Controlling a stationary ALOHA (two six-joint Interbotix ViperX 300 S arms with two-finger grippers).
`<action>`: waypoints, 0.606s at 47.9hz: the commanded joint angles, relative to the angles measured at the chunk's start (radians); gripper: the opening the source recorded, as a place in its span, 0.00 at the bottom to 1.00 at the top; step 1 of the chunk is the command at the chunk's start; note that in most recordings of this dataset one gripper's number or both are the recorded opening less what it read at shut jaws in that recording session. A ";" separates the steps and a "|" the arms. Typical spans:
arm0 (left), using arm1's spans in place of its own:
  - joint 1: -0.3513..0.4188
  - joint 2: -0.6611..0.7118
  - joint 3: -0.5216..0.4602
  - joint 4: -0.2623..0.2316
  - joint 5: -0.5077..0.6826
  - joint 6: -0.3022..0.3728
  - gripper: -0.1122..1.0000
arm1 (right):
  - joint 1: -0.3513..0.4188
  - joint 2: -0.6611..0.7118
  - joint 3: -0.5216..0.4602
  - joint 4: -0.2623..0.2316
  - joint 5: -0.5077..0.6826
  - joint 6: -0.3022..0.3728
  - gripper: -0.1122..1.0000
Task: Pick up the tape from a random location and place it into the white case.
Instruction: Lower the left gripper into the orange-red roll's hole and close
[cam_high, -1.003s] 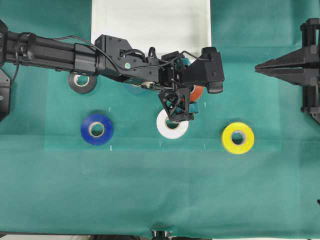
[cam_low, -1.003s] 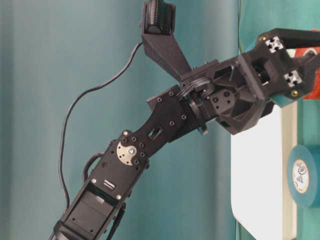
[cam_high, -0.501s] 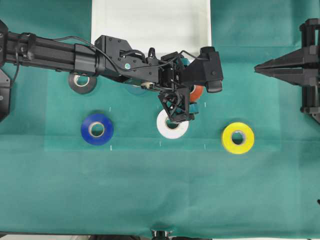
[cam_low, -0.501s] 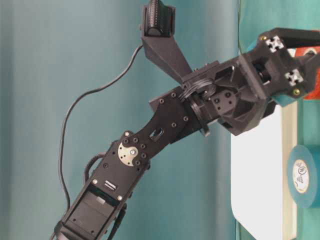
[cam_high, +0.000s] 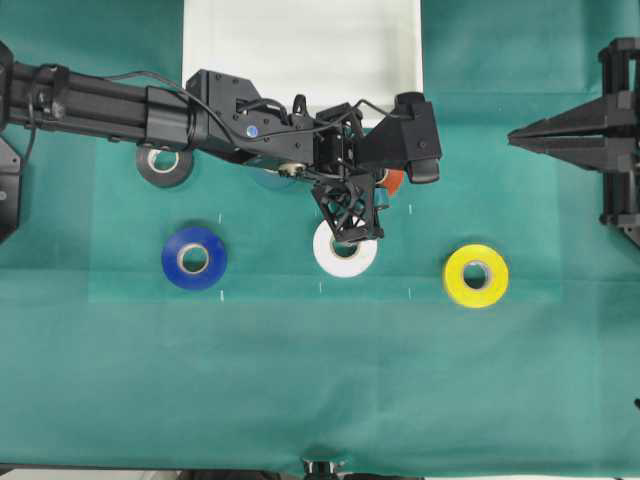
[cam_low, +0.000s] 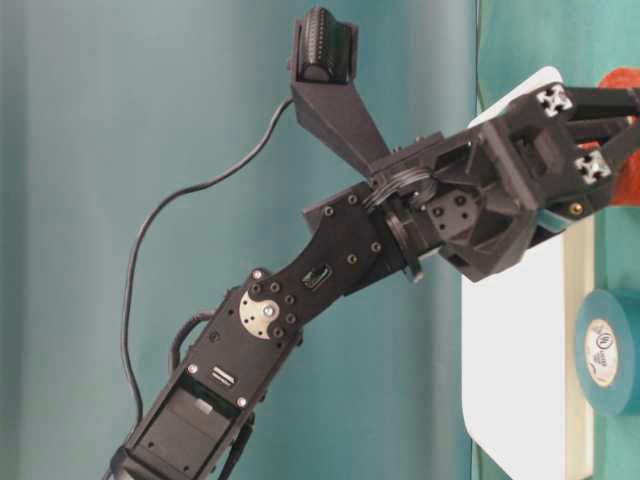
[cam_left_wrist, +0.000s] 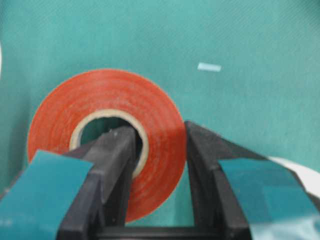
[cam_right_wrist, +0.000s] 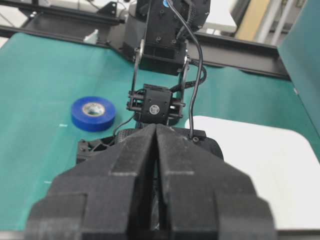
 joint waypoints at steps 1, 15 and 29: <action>0.000 -0.037 -0.012 0.003 0.002 -0.002 0.33 | -0.002 0.006 -0.026 0.000 -0.003 0.000 0.10; -0.002 -0.037 -0.014 0.003 0.000 -0.005 0.33 | 0.000 0.008 -0.026 0.000 -0.003 0.000 0.10; -0.006 -0.037 -0.017 0.002 0.002 -0.006 0.33 | 0.000 0.009 -0.026 0.000 -0.003 0.002 0.10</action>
